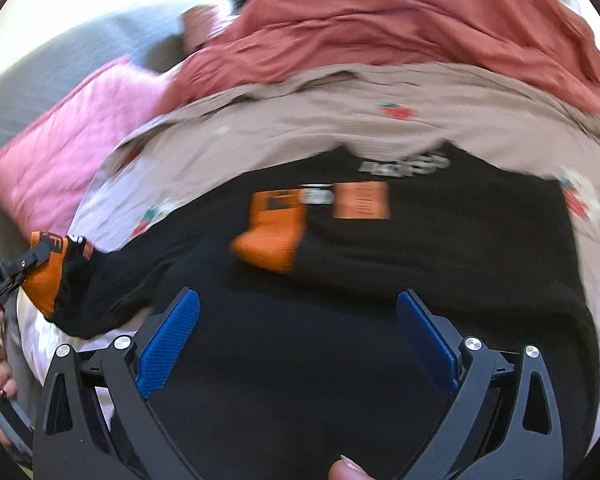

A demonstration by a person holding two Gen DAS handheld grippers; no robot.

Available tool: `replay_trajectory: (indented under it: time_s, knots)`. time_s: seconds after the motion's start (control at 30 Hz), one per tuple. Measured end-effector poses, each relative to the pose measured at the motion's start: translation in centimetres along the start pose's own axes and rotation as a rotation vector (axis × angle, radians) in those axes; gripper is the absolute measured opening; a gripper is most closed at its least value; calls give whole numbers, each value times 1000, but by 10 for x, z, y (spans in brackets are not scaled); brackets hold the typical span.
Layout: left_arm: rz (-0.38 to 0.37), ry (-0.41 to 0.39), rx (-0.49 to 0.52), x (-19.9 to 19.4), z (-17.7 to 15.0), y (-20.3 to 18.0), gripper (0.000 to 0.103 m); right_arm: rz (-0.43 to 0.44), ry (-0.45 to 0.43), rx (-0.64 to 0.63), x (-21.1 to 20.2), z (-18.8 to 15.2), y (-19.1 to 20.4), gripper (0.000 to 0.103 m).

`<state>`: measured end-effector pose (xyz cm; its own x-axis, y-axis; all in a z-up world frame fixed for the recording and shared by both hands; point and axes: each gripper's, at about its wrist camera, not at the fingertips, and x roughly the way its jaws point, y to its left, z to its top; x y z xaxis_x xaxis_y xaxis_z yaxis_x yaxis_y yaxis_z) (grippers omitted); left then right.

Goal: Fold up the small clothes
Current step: 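Grasp the cuff with the left gripper and fold the sleeve across the body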

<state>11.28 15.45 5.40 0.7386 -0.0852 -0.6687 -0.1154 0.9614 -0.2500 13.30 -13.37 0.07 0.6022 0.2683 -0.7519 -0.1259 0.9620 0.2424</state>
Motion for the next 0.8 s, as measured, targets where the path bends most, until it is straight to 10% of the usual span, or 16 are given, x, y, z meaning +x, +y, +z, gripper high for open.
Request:
replay_trajectory:
  time_s: [0.47, 0.63, 0.8]
  knots:
    - [-216, 213, 233, 81, -36, -164, 0, -70, -66, 241, -53, -21, -117, 98]
    - [-321, 260, 232, 90, -57, -173, 26, -70, -62, 259, -52, -24, -124, 98]
    - [-317, 173, 151, 62, -45, -138, 29, -48, -34, 224, -40, -22, -108, 98]
